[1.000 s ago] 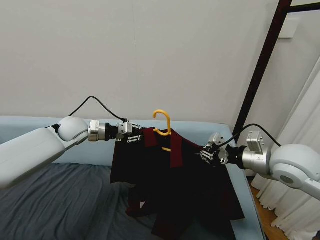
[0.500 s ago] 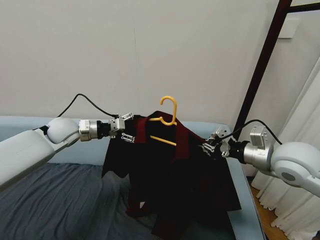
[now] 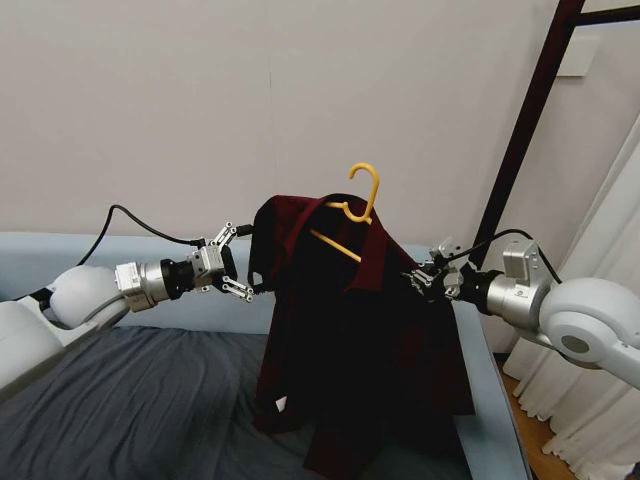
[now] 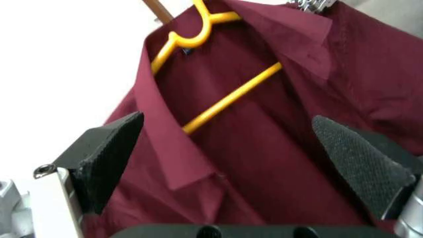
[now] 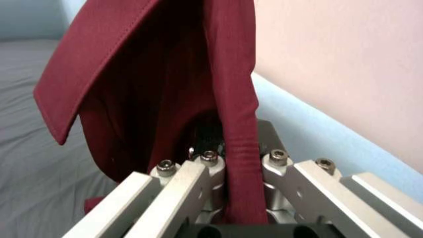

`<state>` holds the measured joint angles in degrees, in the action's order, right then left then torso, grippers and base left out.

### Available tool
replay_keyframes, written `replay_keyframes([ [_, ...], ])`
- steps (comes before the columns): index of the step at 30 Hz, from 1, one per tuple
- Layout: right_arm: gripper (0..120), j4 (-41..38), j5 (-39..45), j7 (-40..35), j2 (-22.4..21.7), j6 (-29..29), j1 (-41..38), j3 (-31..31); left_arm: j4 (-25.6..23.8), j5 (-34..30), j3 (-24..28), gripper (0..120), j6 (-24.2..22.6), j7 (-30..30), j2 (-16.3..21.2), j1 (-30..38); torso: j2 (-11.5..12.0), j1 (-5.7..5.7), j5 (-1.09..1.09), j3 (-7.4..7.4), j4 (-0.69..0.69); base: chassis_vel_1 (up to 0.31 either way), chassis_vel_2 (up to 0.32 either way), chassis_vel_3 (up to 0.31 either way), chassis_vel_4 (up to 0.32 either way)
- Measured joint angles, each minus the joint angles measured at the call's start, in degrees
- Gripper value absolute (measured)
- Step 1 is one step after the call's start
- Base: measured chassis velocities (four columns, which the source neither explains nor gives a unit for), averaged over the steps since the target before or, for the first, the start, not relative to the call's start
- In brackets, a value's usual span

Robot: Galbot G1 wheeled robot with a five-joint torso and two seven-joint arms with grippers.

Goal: Pick up the clothes from the sofa and hang them on the clothes hanger.

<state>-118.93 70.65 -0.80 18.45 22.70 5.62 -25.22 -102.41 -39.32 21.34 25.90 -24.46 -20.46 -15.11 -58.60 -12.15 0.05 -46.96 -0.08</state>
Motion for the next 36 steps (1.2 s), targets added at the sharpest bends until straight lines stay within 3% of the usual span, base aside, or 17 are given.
replay_keyframes([
  [1,3,0.0,0.0,0.0,0.0,0.0,0.0,0.0,0.0,0.0,0.0,100,0.0,0.0,0.0,0.0,0.0,0.0,0.0,0.0,0.0,0.0,0.0,0.0,0.0],
  [5,3,-1.21,0.2,-1.04,-0.89,1.11,0.76,0.25,-5.45,3.32,-16.67,100,-3.79,11.13,-3.28,-19.33,0.0,0.01,-0.04,0.01,0.0,0.0,0.0,0.0,0.0],
  [6,3,-1.21,0.2,-1.04,-0.89,1.11,0.76,0.25,-5.45,3.32,-16.67,100,-3.79,11.13,-3.28,-19.33,0.0,0.01,-0.04,0.01,0.0,0.0,0.0,0.0,0.0],
  [8,3,-1.54,0.12,-1.38,-1.04,1.39,1.67,0.8,-6.92,4.26,-19.96,100,-5.31,16.58,-5.48,-25.46,0.01,0.0,0.05,0.0,0.01,0.0,0.0,0.0,0.0],
  [10,3,-1.83,0.06,-1.64,-1.14,1.6,2.87,1.87,-8.46,5.54,-21.42,100,-7.14,23.91,-8.02,-30.28,0.0,0.01,0.0,0.01,0.02,0.0,0.0,0.0,0.0],
  [16,3,-2.51,0.1,-2.32,-1.1,2.15,4.11,2.7,-10.58,7.18,-22.44,100,-10.26,31.25,-12.87,-35.43,0.01,0.01,-0.03,0.0,0.0,0.0,0.0,0.0,0.0],
  [25,3,-3.57,0.29,-2.38,-1.02,2.6,4.84,2.98,-8.71,5.64,-18.67,100,-11.68,33.3,-16.72,-31.23,0.01,0.01,-0.01,0.0,0.01,0.0,0.0,0.0,0.0],
  [30,3,-4.15,0.74,-2.72,-0.97,2.7,4.93,2.97,-5.49,4.03,-11.98,100,-13.65,35.35,-19.38,-22.97,0.01,0.0,-0.01,-0.01,0.0,0.0,0.0,0.0,0.0],
  [36,3,-4.28,1.25,-2.79,-1.54,2.74,4.87,2.93,-3.65,3.58,-7.21,100,-14.59,36.55,-21.01,-19.03,0.01,0.0,-0.02,-0.01,-0.01,0.0,0.0,0.0,0.0],
])
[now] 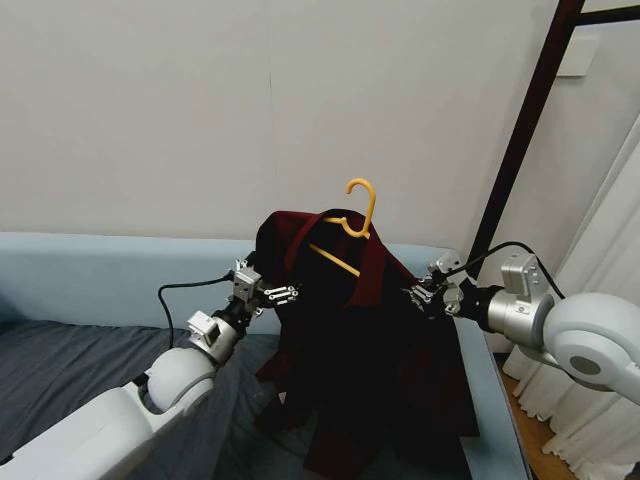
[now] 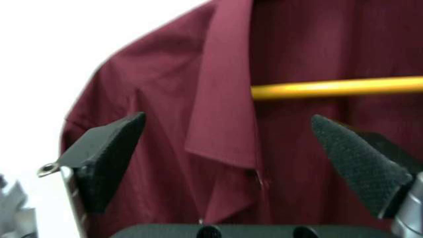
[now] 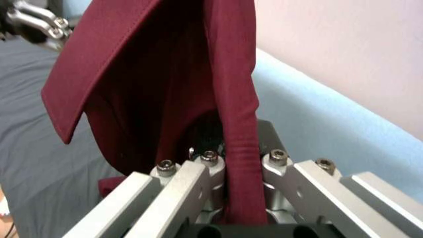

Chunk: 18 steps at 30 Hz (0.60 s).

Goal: Pick up the clothes from the sofa and hang them on the clothes hanger.

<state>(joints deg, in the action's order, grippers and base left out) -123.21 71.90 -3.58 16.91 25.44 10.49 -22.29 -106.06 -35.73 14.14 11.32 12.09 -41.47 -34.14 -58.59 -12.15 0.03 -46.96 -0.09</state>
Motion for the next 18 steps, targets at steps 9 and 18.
replay_keyframes([
  [9,3,0.06,0.95,-0.02,-0.14,0.23,-0.75,-0.33,1.72,-0.63,2.48,68,-0.81,0.04,-1.58,1.55,0.0,0.0,0.01,0.0,0.03,0.0,0.0,0.0,0.0],
  [18,3,0.37,-3.69,1.4,-0.86,0.71,-2.68,-6.53,3.42,-0.05,4.9,35,-1.15,-0.5,-3.58,2.53,0.0,0.0,0.01,0.0,0.02,0.0,0.0,0.0,0.0],
])
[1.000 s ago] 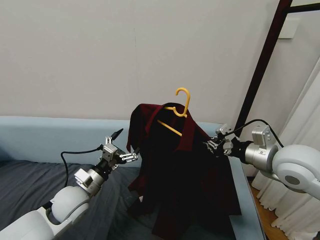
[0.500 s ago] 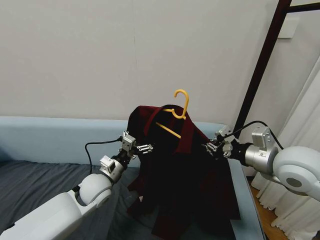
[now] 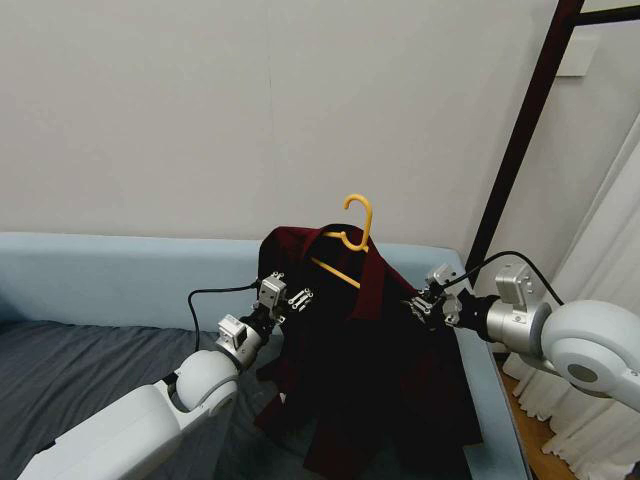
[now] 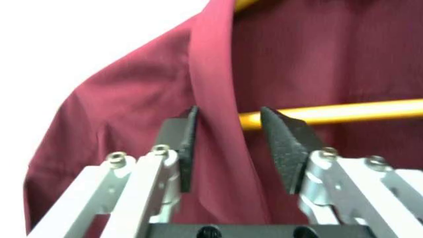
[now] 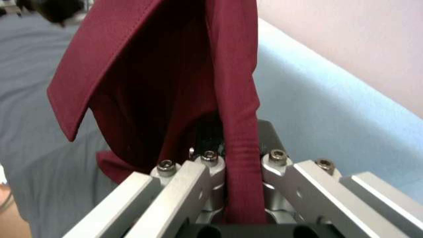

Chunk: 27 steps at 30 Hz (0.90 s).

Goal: Pick up the clothes from the sofa and hang them on the clothes hanger.

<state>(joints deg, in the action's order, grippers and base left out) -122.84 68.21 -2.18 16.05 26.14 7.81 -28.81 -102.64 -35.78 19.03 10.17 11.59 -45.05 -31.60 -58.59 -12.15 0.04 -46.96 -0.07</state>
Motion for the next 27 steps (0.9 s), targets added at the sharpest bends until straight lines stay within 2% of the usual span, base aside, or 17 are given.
replay_keyframes([
  [4,3,0.38,-0.42,0.02,0.11,-0.01,0.0,-0.26,0.22,0.47,0.14,16,0.12,-0.25,-0.4,-0.76,-0.01,0.0,0.0,0.0,0.0,0.0,0.0,0.0,0.0],
  [6,3,0.44,-0.42,0.02,0.1,-0.01,-0.02,-0.26,0.18,0.49,0.2,12,0.13,-0.3,-0.41,-0.8,0.0,0.0,0.0,0.0,0.0,0.0,0.0,0.0,0.0],
  [9,3,0.7,-0.27,0.01,0.13,-0.01,-0.18,-0.26,0.04,0.52,0.35,0,0.18,-0.41,-0.61,-0.96,-0.01,0.0,0.0,0.0,0.0,0.0,0.0,0.0,0.0],
  [17,3,0.63,-0.27,-0.05,0.23,-0.01,-0.19,-0.26,-1.06,0.42,0.35,0,0.24,-0.44,-0.27,-0.92,0.0,0.0,0.01,0.0,0.0,0.0,0.0,0.0,0.0],
  [27,3,1.57,-0.2,-0.42,0.92,0.07,-0.32,-0.23,-8.09,-0.48,0.4,0,-0.9,-0.42,2.63,-0.63,-0.01,0.0,0.01,0.0,0.0,0.0,0.0,0.0,0.0],
])
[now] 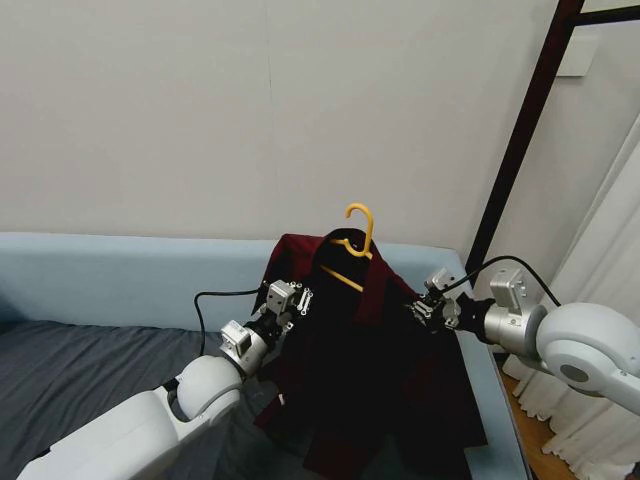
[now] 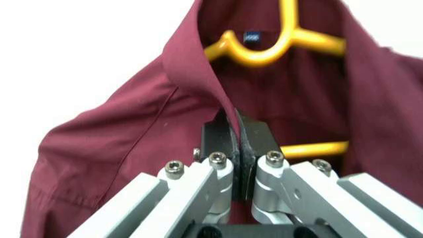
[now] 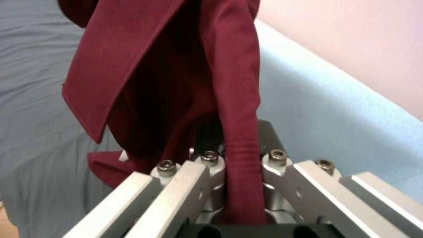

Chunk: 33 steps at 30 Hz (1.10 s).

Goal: Pick up the clothes from the sofa and hang them on the clothes hanger.

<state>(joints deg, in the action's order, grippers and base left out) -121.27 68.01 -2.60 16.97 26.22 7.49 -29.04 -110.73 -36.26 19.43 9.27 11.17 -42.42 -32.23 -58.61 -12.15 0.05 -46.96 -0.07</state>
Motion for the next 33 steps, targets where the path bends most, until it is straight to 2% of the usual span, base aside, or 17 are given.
replay_keyframes([
  [9,3,0.31,0.83,-0.11,0.09,0.04,-0.04,0.94,-1.76,0.57,-0.58,0,-0.18,0.15,1.59,-1.51,0.0,0.0,0.0,0.0,0.0,0.0,0.0,0.0,0.0],
  [13,3,0.31,1.44,-0.21,-0.01,0.26,-0.26,1.2,-1.02,1.84,-0.96,0,-0.77,2.85,1.6,-2.99,0.0,0.0,0.0,0.0,0.0,0.0,0.0,0.0,0.0],
  [17,2,-0.52,1.95,-0.83,-0.33,1.01,-0.44,1.22,-0.24,3.04,-1.24,16,-2.88,6.66,1.0,-3.66,0.0,0.0,0.01,0.0,0.0,0.0,0.0,0.0,0.0],
  [18,2,-0.52,1.95,-0.83,-0.33,1.01,-0.44,1.22,-0.24,3.04,-1.24,16,-2.88,6.66,1.0,-3.66,0.0,0.0,0.01,0.0,0.0,0.0,0.0,0.0,0.0],
  [20,2,-0.99,2.98,-1.47,-0.73,2.28,-0.55,1.35,0.17,3.42,-2.08,26,-3.14,7.7,0.95,-3.66,0.0,0.0,0.0,0.0,0.0,0.0,0.0,0.0,0.0],
  [22,2,-1.09,3.26,-1.49,-0.93,2.74,-0.56,1.51,0.3,3.42,-2.51,29,-3.14,8.05,0.96,-3.66,0.0,0.0,0.01,0.0,0.0,0.0,0.0,0.0,0.0],
  [25,2,-1.51,4.54,-1.62,-1.95,4.78,-0.45,2.44,0.48,3.34,-4.75,44,-3.13,8.7,1.66,-3.66,0.0,0.0,0.0,0.0,-0.01,0.0,0.0,0.0,0.0],
  [27,2,-1.63,5.34,-1.9,-2.14,5.56,-0.36,2.83,0.46,3.31,-5.41,48,-3.05,8.75,1.97,-3.78,0.0,0.0,0.0,0.0,-0.01,0.0,0.0,0.0,0.0],
  [31,2,-1.83,7.56,-2.74,-2.88,7.43,0.01,4.52,-0.44,3.28,-9.55,66,-1.93,8.86,3.61,-6.56,0.0,0.0,0.0,0.0,0.0,0.0,0.0,0.0,0.0],
  [33,2,-1.84,7.89,-2.83,-2.97,7.49,0.13,4.82,-0.7,3.28,-10.34,68,-1.74,8.86,3.85,-7.36,0.0,0.0,0.0,0.0,0.0,0.0,0.0,0.0,0.0],
])
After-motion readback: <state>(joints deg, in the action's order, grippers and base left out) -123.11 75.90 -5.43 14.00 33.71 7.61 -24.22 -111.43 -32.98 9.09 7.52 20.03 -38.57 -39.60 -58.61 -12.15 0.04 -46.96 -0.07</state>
